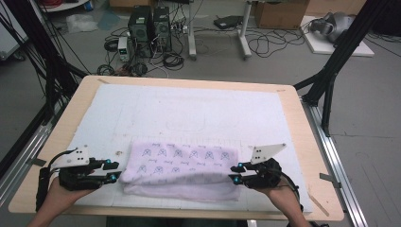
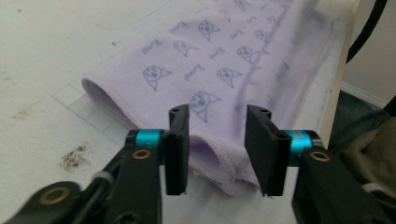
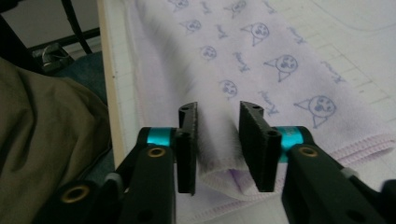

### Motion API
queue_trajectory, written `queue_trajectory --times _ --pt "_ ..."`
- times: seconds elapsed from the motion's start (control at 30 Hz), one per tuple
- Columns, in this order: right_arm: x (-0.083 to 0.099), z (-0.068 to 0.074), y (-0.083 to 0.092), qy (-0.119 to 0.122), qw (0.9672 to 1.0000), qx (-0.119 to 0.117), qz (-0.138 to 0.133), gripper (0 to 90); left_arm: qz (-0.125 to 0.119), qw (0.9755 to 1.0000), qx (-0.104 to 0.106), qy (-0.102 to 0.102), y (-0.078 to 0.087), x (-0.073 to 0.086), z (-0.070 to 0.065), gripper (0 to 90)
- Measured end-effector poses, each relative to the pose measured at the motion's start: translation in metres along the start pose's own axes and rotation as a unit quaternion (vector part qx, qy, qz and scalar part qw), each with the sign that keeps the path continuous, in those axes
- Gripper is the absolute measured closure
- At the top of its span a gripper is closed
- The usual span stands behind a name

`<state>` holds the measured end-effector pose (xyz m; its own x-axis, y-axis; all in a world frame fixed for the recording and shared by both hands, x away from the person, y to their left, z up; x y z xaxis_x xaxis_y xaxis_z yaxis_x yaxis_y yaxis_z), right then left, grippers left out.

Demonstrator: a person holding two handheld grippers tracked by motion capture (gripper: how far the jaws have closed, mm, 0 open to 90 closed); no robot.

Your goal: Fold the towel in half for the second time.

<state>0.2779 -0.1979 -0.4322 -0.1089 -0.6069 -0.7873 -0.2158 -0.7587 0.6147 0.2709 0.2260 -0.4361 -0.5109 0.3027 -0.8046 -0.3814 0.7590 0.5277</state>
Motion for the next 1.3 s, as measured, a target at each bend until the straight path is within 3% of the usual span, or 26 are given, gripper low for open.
queue_trajectory --times 0.17,0.27,0.37,0.5,0.6,0.7,0.83,1.0,1.17,1.3 --pt "-0.003 -0.005 -0.003 -0.011 0.9999 -0.001 -0.008 63.5 0.001 0.9999 0.012 0.002 -0.012 -0.003 -0.002 56.5" --pt "0.000 -0.003 -0.014 -0.013 0.9997 -0.019 -0.002 61.2 0.023 0.9995 0.018 -0.005 -0.024 0.004 -0.006 57.1" --pt "0.008 0.004 -0.029 -0.001 0.9993 -0.032 0.022 60.1 0.050 0.9985 0.020 -0.008 -0.035 0.016 -0.007 57.5" --pt "0.026 0.008 -0.039 -0.008 0.9983 -0.042 0.039 59.8 0.081 0.9961 0.031 -0.016 -0.040 0.034 -0.010 74.5" --pt "0.034 0.006 -0.039 -0.016 0.9981 -0.039 0.045 59.8 0.082 0.9958 0.040 -0.010 -0.038 0.038 -0.013 78.5" --pt "0.031 -0.004 -0.033 -0.023 0.9989 -0.017 0.038 57.4 0.077 0.9960 0.043 -0.012 -0.035 0.033 -0.013 74.7" --pt "0.024 -0.024 -0.025 -0.033 0.9989 0.023 0.022 53.0 0.050 0.9983 0.029 -0.009 -0.033 0.019 -0.009 67.7" --pt "0.015 -0.040 -0.022 -0.028 0.9984 0.046 0.016 53.3 0.026 0.9996 0.004 -0.004 -0.034 0.003 0.004 66.6" --pt "0.016 -0.043 -0.030 -0.024 0.9980 0.050 0.031 49.6 0.015 0.9993 -0.033 0.012 -0.039 -0.008 0.023 66.6" --pt "0.018 -0.059 -0.030 -0.031 0.9967 0.070 0.026 46.6 0.004 0.9978 -0.062 0.022 -0.045 -0.021 0.039 62.7"
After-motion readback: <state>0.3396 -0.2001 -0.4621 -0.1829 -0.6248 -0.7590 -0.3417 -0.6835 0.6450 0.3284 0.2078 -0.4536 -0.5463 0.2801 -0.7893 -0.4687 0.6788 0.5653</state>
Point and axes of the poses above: each handheld gripper's, and its own axes: y roughly backward along the jaws, x roughly out of its underside, z roughly to its left, the point moved 7 cm from there along -y, roughly forward along the jaws, and after that the axes turned 12 degrees about y, right-handed, at the moved point
